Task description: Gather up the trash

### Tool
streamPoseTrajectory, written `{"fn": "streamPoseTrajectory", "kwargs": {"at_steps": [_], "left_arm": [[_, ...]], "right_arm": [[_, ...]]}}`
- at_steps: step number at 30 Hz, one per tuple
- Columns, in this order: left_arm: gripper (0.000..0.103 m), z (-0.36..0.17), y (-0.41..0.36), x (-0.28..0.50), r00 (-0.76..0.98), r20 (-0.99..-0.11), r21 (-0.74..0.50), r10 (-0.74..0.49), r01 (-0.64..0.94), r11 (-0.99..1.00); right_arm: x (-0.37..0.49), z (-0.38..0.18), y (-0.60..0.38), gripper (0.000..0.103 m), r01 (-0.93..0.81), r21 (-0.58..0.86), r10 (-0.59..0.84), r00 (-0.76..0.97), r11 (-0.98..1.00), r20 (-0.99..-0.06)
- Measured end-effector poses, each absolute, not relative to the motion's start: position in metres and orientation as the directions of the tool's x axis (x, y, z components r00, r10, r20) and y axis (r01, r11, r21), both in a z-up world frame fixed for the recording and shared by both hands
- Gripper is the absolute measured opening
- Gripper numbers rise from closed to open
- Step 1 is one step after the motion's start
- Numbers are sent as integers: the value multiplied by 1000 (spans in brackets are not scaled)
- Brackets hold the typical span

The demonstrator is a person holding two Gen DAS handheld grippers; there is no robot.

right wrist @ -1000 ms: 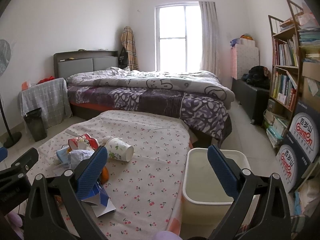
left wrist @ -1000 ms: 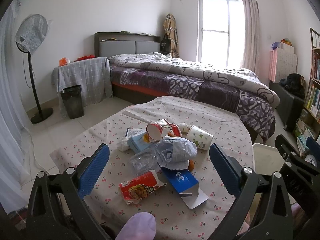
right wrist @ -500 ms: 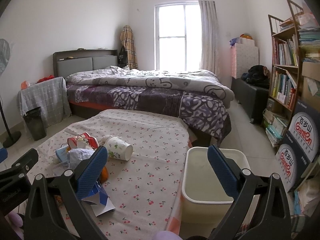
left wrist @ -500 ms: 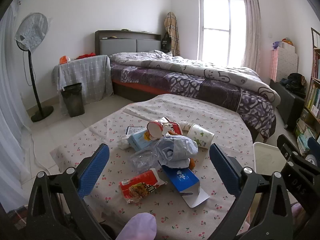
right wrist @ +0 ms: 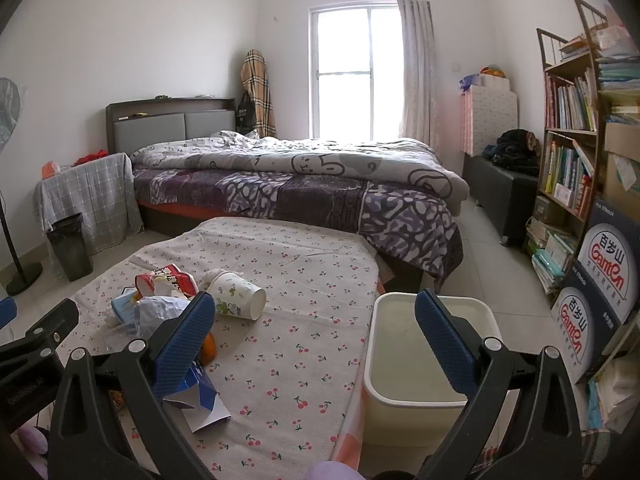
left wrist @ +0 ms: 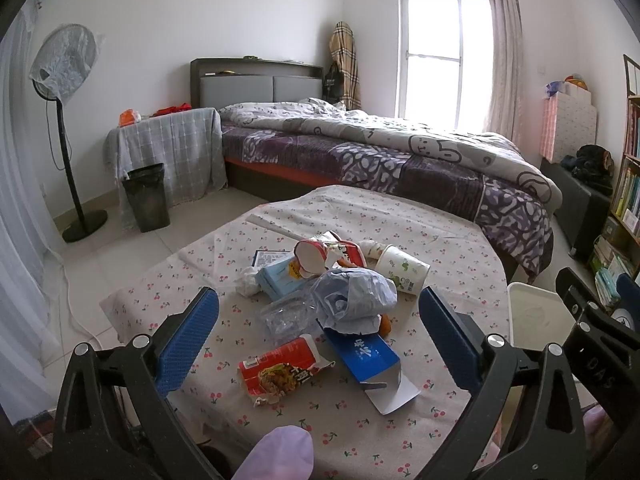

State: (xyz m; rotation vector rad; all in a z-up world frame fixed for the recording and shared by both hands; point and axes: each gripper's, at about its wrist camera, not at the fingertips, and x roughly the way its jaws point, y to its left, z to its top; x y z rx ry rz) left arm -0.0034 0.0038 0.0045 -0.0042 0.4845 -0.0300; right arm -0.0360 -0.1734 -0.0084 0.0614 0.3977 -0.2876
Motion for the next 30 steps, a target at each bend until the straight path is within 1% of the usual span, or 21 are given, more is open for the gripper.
{"fn": "streamPoseTrajectory", "kwargs": {"at_steps": [27, 30], "left_arm": [[96, 4, 5, -3, 882, -471, -12, -29, 26, 1000], [96, 1, 6, -1, 877, -480, -16, -35, 31, 999]], "right_arm": [[-36, -9, -174, 97, 290, 9, -263, 881, 957, -392], [-35, -9, -175, 97, 290, 27, -253, 875, 957, -413]]}}
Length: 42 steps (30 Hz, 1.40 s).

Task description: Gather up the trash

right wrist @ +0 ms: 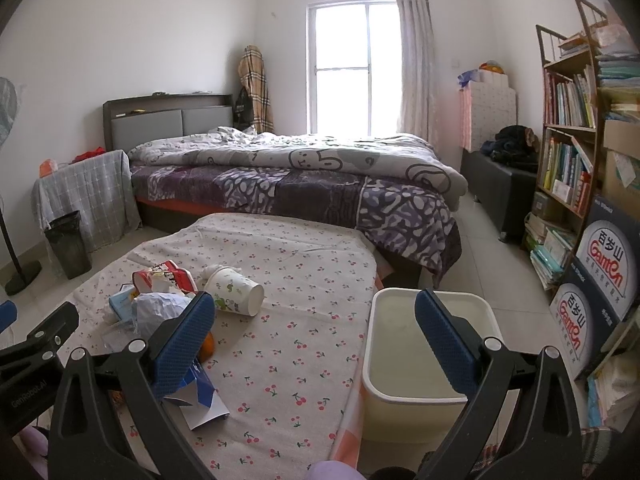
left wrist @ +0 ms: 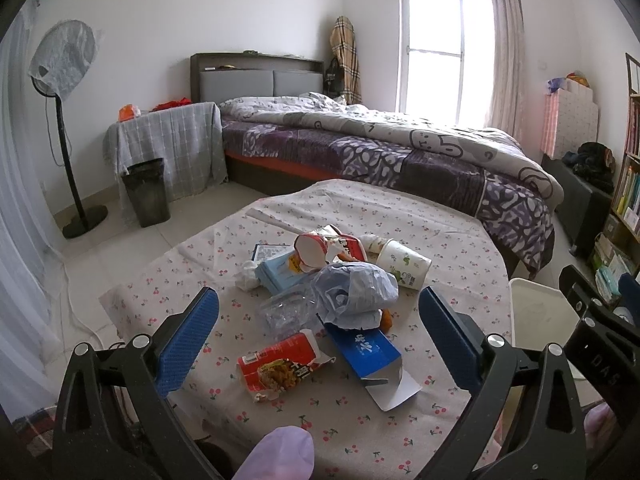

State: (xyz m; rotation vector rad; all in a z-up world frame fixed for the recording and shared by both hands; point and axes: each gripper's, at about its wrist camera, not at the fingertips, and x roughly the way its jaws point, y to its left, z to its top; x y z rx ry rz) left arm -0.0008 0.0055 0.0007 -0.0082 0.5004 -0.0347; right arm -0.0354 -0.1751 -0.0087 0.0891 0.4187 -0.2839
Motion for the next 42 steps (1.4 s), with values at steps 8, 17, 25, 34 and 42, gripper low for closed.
{"fn": "streamPoseTrajectory", "kwargs": {"at_steps": [8, 17, 25, 34, 42], "left_arm": [[96, 6, 20, 31, 831, -556, 18, -19, 35, 999], [96, 10, 12, 105, 628, -774, 57, -86, 204, 977], [96, -45, -19, 149, 453, -891, 131, -44, 350, 928], [89, -75, -37, 184, 358, -932, 102, -60, 416, 904], [54, -57, -33, 175, 392, -896, -7, -208, 456, 890]], "right_arm": [[-5, 18, -188, 97, 275, 117, -177, 835, 954, -521], [68, 33, -211, 97, 246, 130, -109, 761, 960, -640], [111, -23, -257, 97, 344, 125, -142, 654, 931, -743], [137, -53, -262, 97, 301, 201, 0, 554, 932, -832], [138, -61, -233, 97, 134, 262, 162, 502, 956, -850]]}}
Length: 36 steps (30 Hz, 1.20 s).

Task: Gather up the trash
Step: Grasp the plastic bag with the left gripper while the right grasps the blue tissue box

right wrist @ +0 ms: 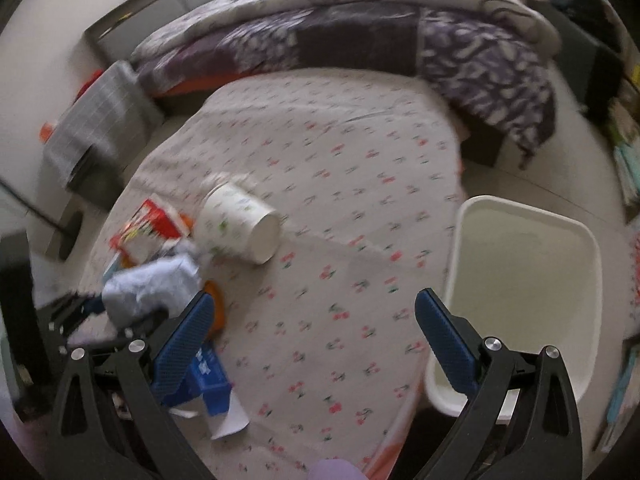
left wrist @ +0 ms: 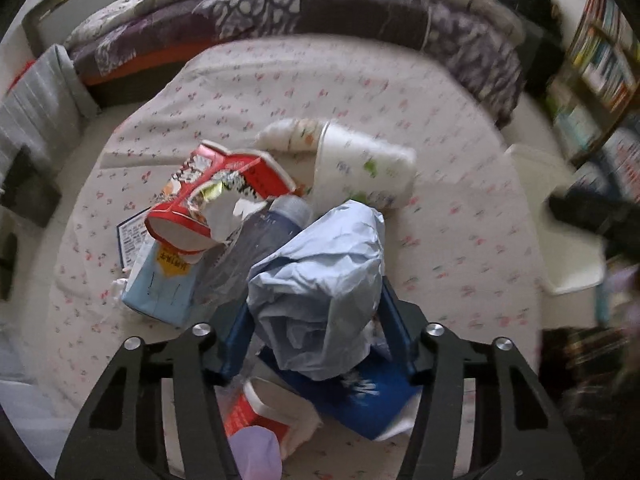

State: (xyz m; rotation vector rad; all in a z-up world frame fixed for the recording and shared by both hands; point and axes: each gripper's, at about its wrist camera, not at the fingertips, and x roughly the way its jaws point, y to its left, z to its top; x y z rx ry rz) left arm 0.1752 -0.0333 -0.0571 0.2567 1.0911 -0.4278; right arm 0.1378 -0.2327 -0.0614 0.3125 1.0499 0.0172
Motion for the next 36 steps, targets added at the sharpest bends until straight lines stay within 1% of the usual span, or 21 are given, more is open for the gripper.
{"fn": "streamPoseTrajectory", "kwargs": {"at_steps": [1, 6, 9, 11, 14, 17, 22, 23, 24, 25, 28, 36], "left_arm": [[53, -45, -26, 174, 413, -876, -45, -249, 444, 895], [53, 0, 9, 174, 521, -786, -144, -331, 366, 919], [53, 21, 32, 172, 567, -739, -210, -365, 320, 924], [53, 32, 47, 171, 596, -712, -241, -371, 288, 927], [54, 35, 63, 169, 604, -704, -273, -372, 254, 928], [54, 30, 69, 171, 601, -718, -269, -351, 225, 937], [54, 22, 76, 172, 586, -738, -265, -336, 206, 942], [54, 21, 80, 171, 585, -739, -263, -333, 204, 943], [54, 19, 81, 171, 585, -742, -257, -326, 200, 945], [54, 18, 84, 170, 586, -744, -253, -322, 199, 947], [54, 16, 87, 168, 590, -743, -247, -316, 197, 949], [54, 21, 84, 167, 608, -722, -261, -331, 204, 943]], "right_arm": [[136, -61, -226, 97, 102, 260, 178, 497, 960, -849], [128, -66, -183, 97, -69, 247, 251, 464, 966, -850], [123, -77, -148, 97, -165, 226, 276, 423, 960, -863], [120, -85, -124, 97, -218, 188, 263, 399, 958, -879], [118, -100, -93, 97, -282, 123, 227, 371, 951, -901], [120, -115, -71, 97, -321, 72, 185, 338, 944, -923], [132, -134, -57, 97, -322, 52, 157, 308, 945, -939], [133, -136, -55, 96, -319, 52, 154, 303, 946, -940], [135, -138, -54, 84, -317, 58, 158, 298, 947, -941], [138, -141, -55, 61, -313, 82, 173, 275, 946, -946], [142, -139, -63, 57, -275, 113, 191, 275, 955, -942], [139, -100, -90, 57, -223, 155, 234, 392, 963, -890]]}}
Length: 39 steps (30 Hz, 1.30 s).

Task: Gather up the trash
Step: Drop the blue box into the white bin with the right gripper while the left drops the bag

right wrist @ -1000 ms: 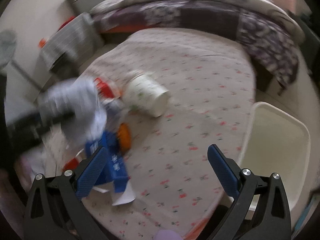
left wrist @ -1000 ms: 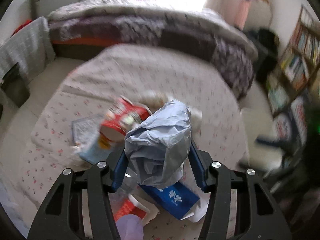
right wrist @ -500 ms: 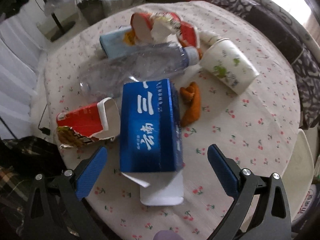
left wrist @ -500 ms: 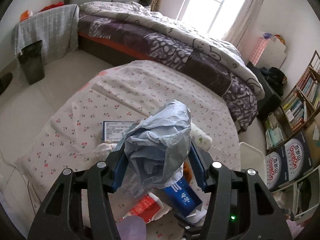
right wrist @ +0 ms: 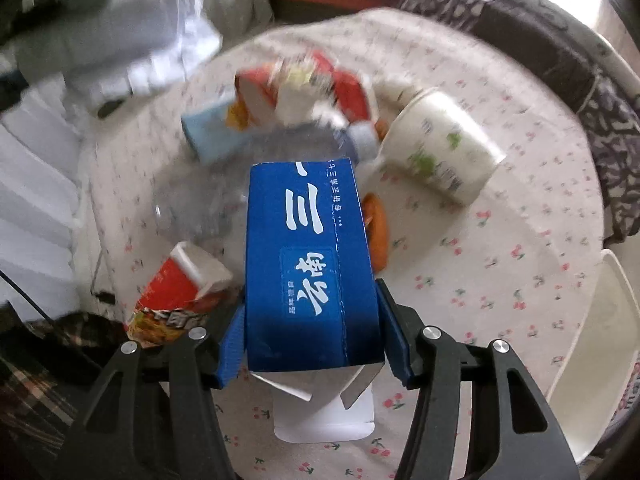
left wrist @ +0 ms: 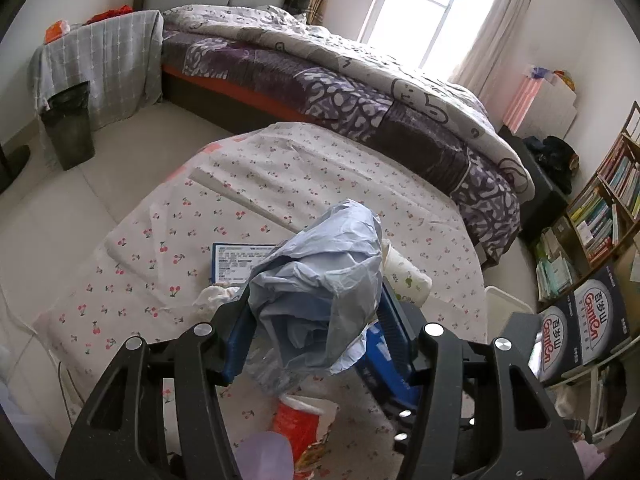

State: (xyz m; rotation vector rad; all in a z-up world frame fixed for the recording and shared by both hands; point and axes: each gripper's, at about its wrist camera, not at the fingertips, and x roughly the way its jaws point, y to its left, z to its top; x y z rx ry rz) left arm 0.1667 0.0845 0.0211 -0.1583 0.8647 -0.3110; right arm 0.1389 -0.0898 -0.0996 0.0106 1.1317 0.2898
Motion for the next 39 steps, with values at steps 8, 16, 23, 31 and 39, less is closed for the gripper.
{"fn": "streamPoseTrajectory", "kwargs": {"at_steps": [8, 16, 23, 31, 39], "left_arm": [[54, 21, 64, 167, 615, -708, -259, -347, 231, 938], [54, 12, 29, 169, 595, -711, -255, -375, 278, 926], [54, -1, -15, 168, 562, -720, -247, -408, 342, 907], [54, -14, -73, 161, 502, -728, -253, -466, 435, 864], [54, -26, -139, 149, 440, -731, -268, -521, 518, 812]], "right_arm": [[138, -60, -134, 57, -105, 179, 207, 534, 978, -820], [130, -39, -202, 57, 105, 185, 80, 628, 977, -774], [120, -50, -264, 57, 306, 175, -48, 601, 936, -798], [95, -60, -335, 59, 532, 106, -223, 517, 840, -826], [62, -49, -381, 75, 659, 120, -321, 507, 743, -800]]}}
